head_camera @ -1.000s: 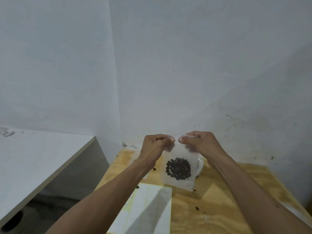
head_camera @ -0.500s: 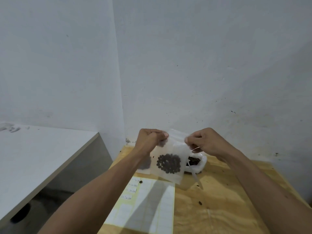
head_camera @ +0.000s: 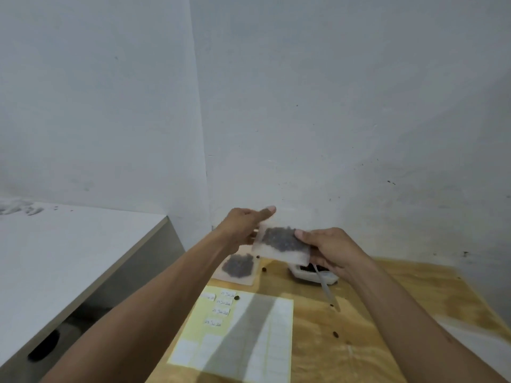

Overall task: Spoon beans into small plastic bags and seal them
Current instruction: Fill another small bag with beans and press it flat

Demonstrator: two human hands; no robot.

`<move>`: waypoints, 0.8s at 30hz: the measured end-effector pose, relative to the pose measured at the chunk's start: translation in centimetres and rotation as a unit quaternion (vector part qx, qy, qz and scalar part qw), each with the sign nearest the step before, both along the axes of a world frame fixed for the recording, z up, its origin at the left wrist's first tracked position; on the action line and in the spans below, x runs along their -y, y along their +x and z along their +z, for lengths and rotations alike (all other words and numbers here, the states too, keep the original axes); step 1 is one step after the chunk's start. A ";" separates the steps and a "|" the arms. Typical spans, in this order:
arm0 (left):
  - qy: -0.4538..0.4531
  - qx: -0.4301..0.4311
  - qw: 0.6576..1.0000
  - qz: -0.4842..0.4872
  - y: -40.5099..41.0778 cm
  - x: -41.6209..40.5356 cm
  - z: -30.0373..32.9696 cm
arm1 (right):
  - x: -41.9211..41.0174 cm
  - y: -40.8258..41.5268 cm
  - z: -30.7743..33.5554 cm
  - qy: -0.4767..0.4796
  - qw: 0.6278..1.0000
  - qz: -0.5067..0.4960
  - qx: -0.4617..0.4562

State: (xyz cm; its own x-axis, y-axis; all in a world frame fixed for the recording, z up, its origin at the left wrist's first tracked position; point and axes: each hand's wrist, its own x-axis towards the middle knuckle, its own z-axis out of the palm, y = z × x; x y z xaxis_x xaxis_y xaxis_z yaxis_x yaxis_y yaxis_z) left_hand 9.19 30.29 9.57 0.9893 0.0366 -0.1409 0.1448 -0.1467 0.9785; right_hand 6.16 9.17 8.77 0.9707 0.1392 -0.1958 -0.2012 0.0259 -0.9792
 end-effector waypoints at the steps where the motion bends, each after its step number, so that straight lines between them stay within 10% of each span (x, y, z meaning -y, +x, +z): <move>1: 0.027 -0.025 0.999 -0.014 0.1 -0.4 0.0 | -0.3 0.3 0.1 0.020 0.999 -0.030 -0.015; 14: 0.122 -0.009 0.985 0.125 1.1 -6.7 -5.0 | -9.6 3.9 -4.1 -0.323 0.943 -0.001 0.077; 24: 0.235 -0.032 0.965 0.112 2.5 -9.3 -10.3 | -13.3 5.1 -9.1 -0.418 0.906 0.024 0.061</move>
